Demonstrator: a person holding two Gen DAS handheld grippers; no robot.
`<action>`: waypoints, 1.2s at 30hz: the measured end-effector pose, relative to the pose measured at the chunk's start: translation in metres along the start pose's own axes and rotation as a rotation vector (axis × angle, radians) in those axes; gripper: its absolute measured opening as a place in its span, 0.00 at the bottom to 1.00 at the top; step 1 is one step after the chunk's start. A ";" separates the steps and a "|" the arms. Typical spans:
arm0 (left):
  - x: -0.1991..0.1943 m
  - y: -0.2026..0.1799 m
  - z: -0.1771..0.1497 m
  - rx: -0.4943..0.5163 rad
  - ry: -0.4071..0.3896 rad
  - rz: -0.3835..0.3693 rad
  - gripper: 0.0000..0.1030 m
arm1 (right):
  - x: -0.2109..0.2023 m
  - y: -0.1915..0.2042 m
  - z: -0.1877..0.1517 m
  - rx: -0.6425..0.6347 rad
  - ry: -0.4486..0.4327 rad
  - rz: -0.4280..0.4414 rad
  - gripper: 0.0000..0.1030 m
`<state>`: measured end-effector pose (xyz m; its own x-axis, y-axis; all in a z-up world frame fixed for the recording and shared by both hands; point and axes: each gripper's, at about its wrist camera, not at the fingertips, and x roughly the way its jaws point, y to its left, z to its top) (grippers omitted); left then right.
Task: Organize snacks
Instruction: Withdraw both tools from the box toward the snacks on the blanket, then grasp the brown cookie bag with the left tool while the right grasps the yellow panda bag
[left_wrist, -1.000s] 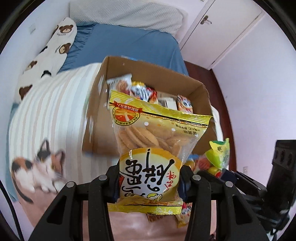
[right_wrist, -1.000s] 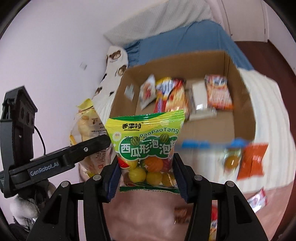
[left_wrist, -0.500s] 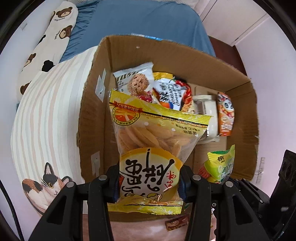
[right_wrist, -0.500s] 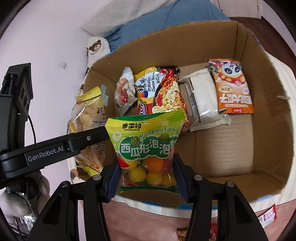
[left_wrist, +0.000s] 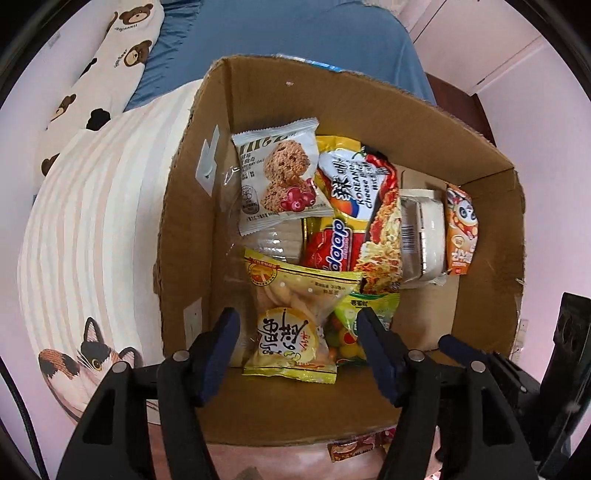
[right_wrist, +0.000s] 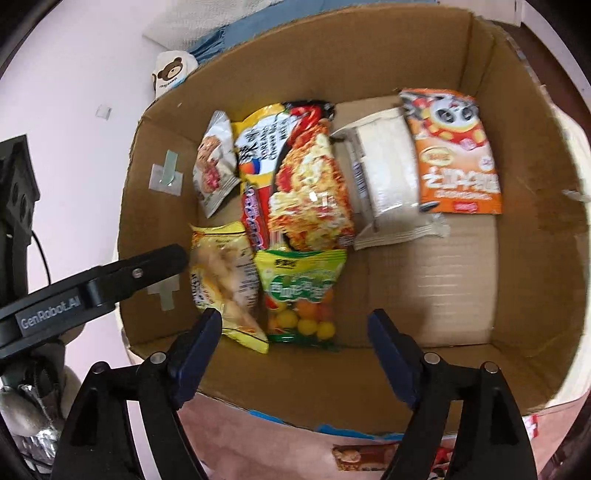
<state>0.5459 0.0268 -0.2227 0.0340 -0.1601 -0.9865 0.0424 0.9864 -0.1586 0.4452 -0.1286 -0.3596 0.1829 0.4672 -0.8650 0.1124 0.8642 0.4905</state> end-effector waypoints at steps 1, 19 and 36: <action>-0.004 -0.001 -0.003 0.002 -0.014 0.003 0.62 | -0.004 -0.002 -0.001 -0.002 -0.013 -0.015 0.81; -0.040 -0.076 -0.164 0.284 -0.249 0.066 0.62 | -0.113 -0.064 -0.114 0.001 -0.218 -0.126 0.81; 0.161 -0.142 -0.274 0.795 0.195 0.123 0.62 | -0.047 -0.211 -0.279 0.385 -0.016 -0.155 0.81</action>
<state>0.2713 -0.1291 -0.3699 -0.0861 0.0292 -0.9959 0.7460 0.6644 -0.0451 0.1401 -0.2808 -0.4522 0.1502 0.3312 -0.9315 0.4968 0.7893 0.3608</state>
